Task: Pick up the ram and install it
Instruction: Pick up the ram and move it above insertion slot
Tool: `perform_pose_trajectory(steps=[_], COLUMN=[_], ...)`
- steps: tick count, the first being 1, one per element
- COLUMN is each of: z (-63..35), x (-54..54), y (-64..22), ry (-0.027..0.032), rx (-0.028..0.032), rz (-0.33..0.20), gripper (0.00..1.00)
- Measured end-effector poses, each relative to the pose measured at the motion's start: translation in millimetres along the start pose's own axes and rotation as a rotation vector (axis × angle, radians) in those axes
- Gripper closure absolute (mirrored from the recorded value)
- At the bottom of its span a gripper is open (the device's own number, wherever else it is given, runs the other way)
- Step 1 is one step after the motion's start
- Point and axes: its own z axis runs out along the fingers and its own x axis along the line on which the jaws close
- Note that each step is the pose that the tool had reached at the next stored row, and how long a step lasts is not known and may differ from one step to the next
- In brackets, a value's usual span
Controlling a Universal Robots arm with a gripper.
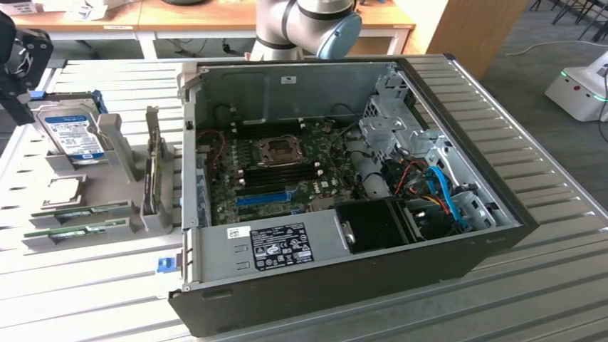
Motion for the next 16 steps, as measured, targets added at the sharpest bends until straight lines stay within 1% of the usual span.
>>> perform_pose_trajectory(steps=[16], z=[1.3], x=[0.0], y=[-0.1], ry=[0.0127], rx=[-0.0056], rz=[-0.29], gripper=[0.89])
